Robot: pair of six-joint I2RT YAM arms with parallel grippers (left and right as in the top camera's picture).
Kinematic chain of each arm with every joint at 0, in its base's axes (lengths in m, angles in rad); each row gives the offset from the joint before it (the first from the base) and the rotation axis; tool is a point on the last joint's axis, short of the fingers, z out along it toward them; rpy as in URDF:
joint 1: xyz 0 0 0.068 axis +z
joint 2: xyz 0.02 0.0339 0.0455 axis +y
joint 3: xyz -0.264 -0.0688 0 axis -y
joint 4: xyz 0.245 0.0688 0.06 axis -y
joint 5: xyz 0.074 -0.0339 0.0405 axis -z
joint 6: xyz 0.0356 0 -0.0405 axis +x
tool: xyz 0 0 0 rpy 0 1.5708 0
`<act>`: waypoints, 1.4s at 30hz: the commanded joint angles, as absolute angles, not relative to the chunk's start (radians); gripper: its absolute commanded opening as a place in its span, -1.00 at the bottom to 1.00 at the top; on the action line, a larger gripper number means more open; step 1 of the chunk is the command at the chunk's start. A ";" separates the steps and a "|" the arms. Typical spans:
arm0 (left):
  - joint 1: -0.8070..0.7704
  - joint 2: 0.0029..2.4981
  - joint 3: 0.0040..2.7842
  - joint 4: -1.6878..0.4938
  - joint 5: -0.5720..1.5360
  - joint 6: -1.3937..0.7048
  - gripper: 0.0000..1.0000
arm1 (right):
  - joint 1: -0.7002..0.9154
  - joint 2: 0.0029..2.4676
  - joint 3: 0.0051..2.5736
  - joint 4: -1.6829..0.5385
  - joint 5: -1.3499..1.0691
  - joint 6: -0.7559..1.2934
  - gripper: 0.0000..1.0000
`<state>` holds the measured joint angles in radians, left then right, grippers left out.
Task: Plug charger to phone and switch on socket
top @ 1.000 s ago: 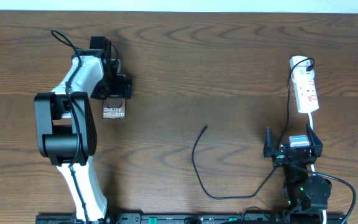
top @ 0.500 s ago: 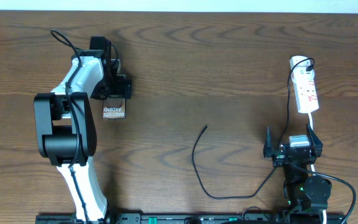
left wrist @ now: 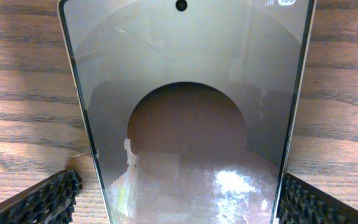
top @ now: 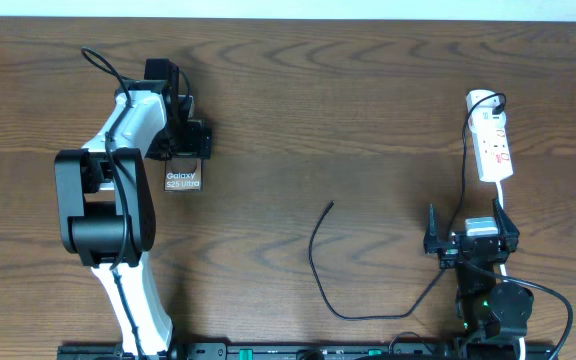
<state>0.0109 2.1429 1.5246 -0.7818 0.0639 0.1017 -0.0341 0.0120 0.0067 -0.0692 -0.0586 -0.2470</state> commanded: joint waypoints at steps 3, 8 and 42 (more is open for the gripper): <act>0.007 2.170 1.491 -0.779 0.056 0.093 0.97 | -0.019 0.006 0.006 -0.074 -0.055 -0.256 0.98; 0.007 2.170 1.491 -0.779 0.056 0.093 0.82 | -0.019 0.006 0.006 -0.074 -0.055 -0.255 0.99; 0.007 2.170 1.491 -0.780 0.056 0.093 0.47 | -0.019 0.006 0.006 -0.074 -0.055 -0.255 0.99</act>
<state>0.0109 2.1422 1.5246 -0.7769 0.0612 0.1009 -0.0341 0.0120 0.0067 -0.0692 -0.0586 -0.2470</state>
